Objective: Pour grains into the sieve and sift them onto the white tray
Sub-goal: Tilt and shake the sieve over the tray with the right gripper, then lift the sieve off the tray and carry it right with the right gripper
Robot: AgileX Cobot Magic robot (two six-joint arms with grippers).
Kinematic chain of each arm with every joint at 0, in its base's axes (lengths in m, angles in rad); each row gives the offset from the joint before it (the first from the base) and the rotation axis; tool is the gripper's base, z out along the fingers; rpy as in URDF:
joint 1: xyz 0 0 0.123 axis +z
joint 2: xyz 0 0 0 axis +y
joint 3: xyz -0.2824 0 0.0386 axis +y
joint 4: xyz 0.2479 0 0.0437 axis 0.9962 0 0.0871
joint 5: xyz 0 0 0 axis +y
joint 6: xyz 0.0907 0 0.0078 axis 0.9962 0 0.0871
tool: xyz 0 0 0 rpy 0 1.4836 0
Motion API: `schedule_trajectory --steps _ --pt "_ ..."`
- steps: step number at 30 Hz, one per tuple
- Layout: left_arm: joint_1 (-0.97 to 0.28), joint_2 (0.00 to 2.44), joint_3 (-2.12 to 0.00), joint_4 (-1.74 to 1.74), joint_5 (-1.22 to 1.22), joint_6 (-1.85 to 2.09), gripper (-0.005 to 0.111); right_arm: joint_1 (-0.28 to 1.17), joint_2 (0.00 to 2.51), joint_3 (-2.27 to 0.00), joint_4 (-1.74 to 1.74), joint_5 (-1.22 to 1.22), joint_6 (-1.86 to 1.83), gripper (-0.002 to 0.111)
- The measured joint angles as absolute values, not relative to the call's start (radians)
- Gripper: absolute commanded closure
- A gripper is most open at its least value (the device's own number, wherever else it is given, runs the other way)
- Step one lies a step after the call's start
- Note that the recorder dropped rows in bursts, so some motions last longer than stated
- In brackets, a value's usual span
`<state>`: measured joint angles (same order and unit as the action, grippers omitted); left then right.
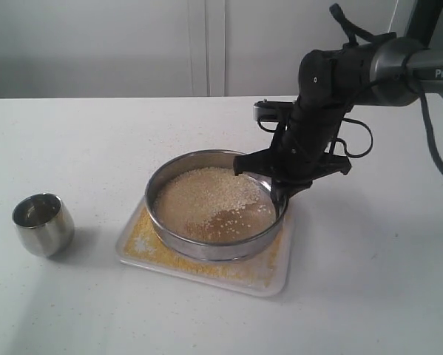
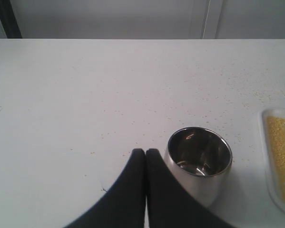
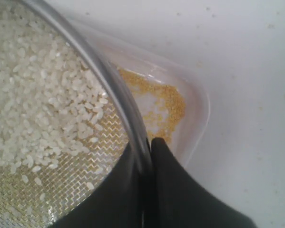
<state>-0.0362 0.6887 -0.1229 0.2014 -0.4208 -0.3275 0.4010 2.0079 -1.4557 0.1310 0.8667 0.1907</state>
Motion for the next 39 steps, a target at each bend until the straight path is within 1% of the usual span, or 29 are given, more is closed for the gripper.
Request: schedule_trajectory --steps 7,19,26,31,39 --pt "-0.036 0.689 -0.123 0.201 -0.421 -0.327 0.107 0.401 1.993 -1.436 0.129 0.910 0.191 0.108" --pt "-0.036 0.689 -0.123 0.201 -0.421 -0.327 0.107 0.401 1.869 -1.283 0.095 0.922 0.191 0.108" --pt "-0.036 0.689 -0.123 0.201 -0.421 -0.327 0.107 0.397 1.778 -1.237 0.065 0.896 0.191 0.108" --pt "-0.036 0.689 -0.123 0.201 -0.421 -0.327 0.107 0.352 1.722 -1.233 0.065 0.887 0.179 0.108" --pt "-0.036 0.689 -0.123 0.201 -0.421 -0.327 0.107 0.230 1.692 -1.233 0.063 0.877 0.173 0.108"
